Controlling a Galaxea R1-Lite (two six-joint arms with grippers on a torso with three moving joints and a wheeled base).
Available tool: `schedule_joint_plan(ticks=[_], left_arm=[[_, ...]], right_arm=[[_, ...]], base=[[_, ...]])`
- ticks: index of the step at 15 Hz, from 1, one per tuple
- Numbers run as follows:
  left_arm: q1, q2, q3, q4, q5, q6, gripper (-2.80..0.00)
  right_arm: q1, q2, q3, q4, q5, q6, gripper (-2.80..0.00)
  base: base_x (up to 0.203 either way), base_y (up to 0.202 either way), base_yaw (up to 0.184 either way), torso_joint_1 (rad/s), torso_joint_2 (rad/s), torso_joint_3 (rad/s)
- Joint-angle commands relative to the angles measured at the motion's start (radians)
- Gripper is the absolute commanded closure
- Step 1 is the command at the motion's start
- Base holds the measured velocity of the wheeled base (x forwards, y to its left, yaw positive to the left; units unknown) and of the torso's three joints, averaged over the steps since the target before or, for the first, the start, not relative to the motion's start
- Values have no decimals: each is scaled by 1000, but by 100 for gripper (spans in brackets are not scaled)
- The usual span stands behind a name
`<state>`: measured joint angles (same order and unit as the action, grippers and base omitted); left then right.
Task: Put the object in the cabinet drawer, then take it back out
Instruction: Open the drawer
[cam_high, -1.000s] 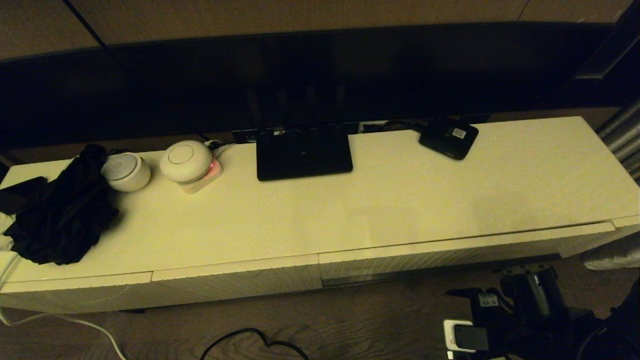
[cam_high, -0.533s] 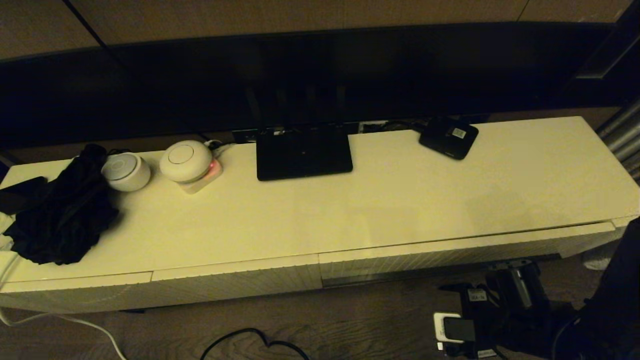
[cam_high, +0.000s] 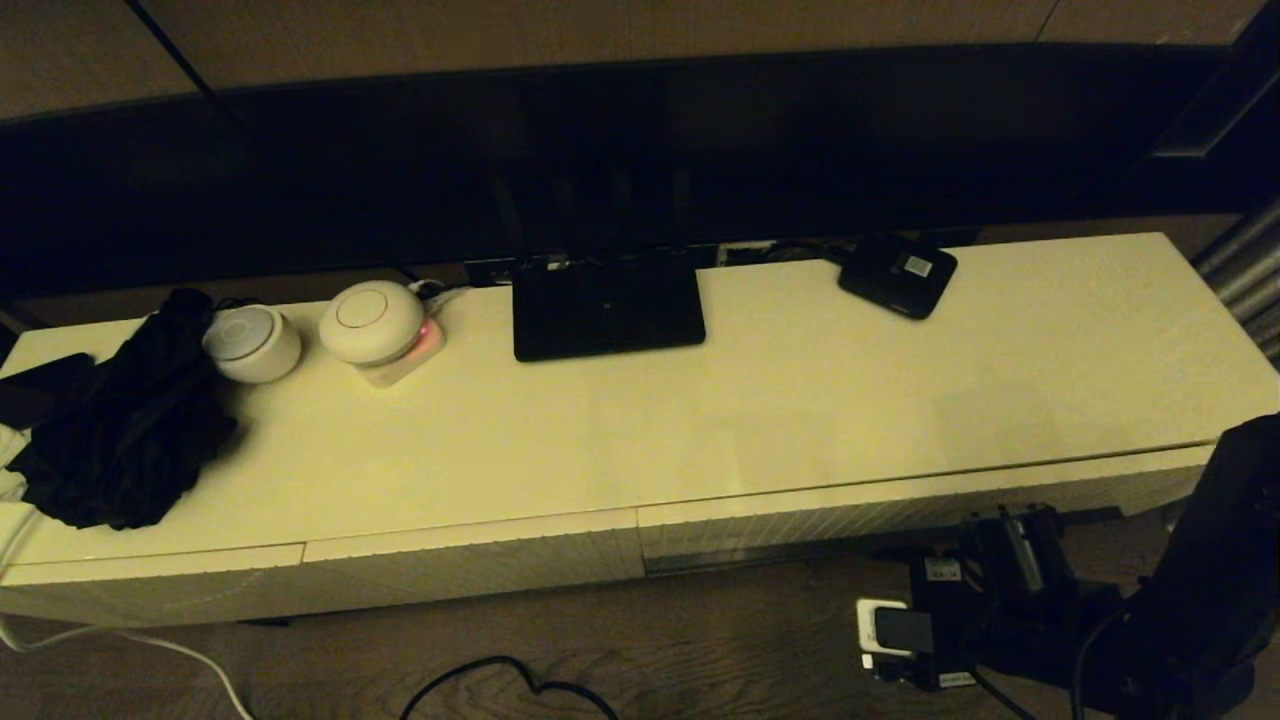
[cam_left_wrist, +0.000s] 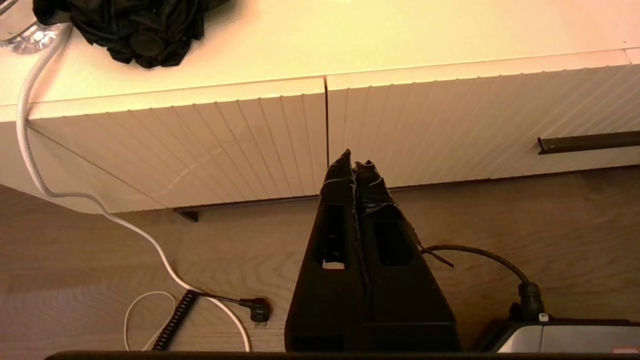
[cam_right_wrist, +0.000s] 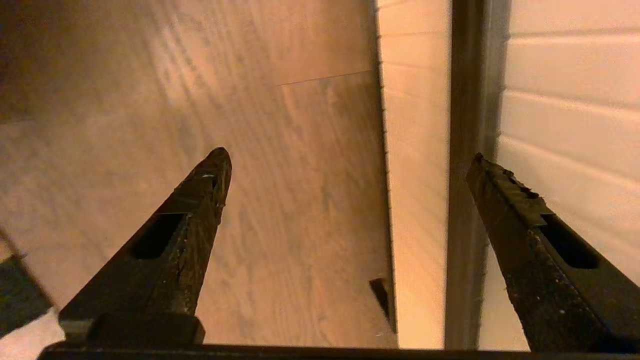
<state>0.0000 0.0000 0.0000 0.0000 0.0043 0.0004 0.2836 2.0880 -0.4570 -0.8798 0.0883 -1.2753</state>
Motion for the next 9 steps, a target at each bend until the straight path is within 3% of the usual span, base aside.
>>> schedule_joint_plan(ticks=[1, 9], left_arm=[[0, 0, 3, 0, 0, 0, 0], [0, 0, 3, 0, 0, 0, 0]], right_arm=[[0, 12, -26, -5, 1, -7, -280], [-1, 54, -65, -5, 7, -4, -280]], base=[[0, 0, 0, 0, 0, 0], [0, 0, 0, 0, 0, 0]])
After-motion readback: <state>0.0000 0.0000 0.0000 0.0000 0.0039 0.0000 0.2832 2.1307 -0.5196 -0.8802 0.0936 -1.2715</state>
